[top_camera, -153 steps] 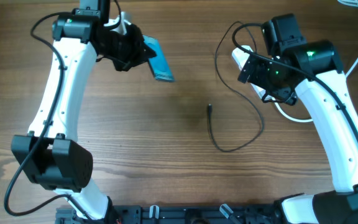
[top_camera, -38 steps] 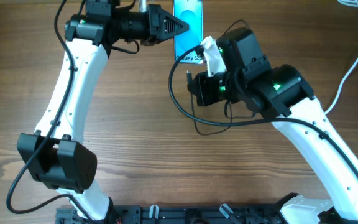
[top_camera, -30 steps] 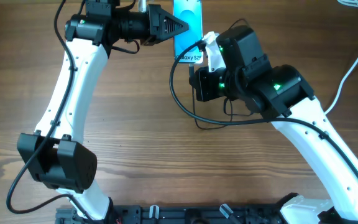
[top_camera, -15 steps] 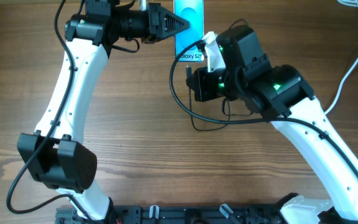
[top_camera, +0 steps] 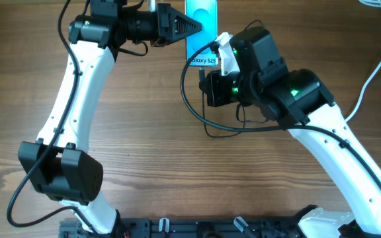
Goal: Plug charger to phone and switch on socket
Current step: 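Push the USB-C plug into the phone's bottom port with the right gripper, then lower the phone flat onto the table and open both grippers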
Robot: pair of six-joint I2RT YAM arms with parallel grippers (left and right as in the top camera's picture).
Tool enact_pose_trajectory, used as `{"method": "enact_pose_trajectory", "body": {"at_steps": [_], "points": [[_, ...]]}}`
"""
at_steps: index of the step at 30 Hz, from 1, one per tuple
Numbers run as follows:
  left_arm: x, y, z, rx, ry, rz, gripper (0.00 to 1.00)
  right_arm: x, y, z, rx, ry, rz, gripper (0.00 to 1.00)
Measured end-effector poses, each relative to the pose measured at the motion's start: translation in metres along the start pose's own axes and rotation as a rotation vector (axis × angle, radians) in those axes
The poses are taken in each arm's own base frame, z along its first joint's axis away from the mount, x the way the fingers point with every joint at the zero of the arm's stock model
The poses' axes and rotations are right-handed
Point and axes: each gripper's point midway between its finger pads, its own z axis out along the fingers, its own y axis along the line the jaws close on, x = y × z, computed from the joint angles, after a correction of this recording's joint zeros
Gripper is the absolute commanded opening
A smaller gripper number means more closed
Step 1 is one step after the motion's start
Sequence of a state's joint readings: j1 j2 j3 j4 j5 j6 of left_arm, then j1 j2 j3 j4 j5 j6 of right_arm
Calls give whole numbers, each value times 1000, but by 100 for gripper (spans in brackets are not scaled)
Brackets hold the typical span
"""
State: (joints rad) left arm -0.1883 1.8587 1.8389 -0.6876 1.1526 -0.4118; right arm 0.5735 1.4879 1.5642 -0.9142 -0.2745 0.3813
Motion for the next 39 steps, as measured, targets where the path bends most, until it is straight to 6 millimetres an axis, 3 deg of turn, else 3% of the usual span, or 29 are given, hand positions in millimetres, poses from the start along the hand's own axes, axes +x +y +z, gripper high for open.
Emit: {"method": "enact_pose_trajectory", "body": {"at_steps": [24,27,29,32,35,38,39], "points": [[-1,6,-8,-18,-9,9,4,-13,8,3,-32,-54,16,4],[-4,7,-11,-35,-21,7,4,-17,8,5,-29,-77,3,21],[1,9,-10,-39,-6,-12,4,-38,6,0,-12,-165,-27,34],[7,10,-4,-43,13,-20,4,-44,-3,-4,30,-190,-32,36],[13,28,-6,-135,11,-87,4,-30,-11,-2,64,-129,-16,65],[22,64,-15,-338,-1,-162,4,-18,-30,-4,115,-80,50,76],[28,76,-17,-402,8,-185,4,-16,-41,-6,145,-71,90,99]]}}
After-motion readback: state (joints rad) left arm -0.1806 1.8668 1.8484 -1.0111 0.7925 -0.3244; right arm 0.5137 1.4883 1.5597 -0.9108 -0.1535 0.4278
